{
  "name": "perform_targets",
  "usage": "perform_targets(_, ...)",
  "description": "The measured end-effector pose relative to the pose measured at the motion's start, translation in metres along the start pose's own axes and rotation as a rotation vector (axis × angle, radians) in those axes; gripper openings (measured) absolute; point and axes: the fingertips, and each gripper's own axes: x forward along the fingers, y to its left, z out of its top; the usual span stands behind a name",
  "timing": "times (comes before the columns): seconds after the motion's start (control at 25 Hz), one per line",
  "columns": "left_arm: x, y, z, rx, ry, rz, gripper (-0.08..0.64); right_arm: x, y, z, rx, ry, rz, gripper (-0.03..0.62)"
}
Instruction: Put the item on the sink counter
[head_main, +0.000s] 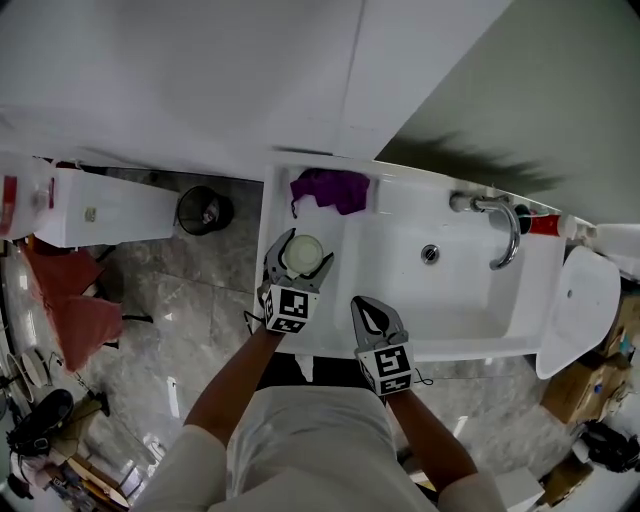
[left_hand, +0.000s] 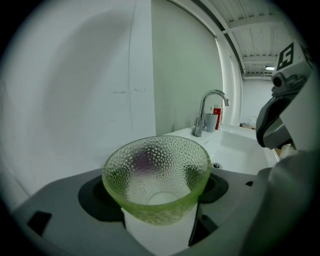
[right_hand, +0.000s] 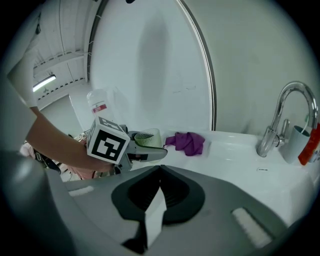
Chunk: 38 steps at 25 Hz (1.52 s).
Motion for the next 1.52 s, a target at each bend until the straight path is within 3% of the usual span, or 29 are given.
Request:
perform_targets(0.44, 0.031, 0.003, -0.033, 0.0, 0.047, 0.029, 0.397, 0.018, 0.003, -0.018, 0.08, 0.038, 0.016, 0.011)
perform_targets(0.88, 0.04, 0.003, -0.045, -0.033, 0.064, 0.021, 0.397, 0.019, -0.005, -0.011, 0.078, 0.017, 0.019, 0.011)
perform_targets(1.08, 0.039, -0.001, -0.055, -0.036, 0.134, -0.013, 0.399, 0.013, -0.004, -0.008, 0.076, 0.01, 0.023, 0.011)
perform_targets(1.52, 0.019, -0.009, -0.051, -0.051, 0.176, -0.032, 0.465, -0.005, -0.003, 0.005, 0.036, -0.03, 0.041, 0.011)
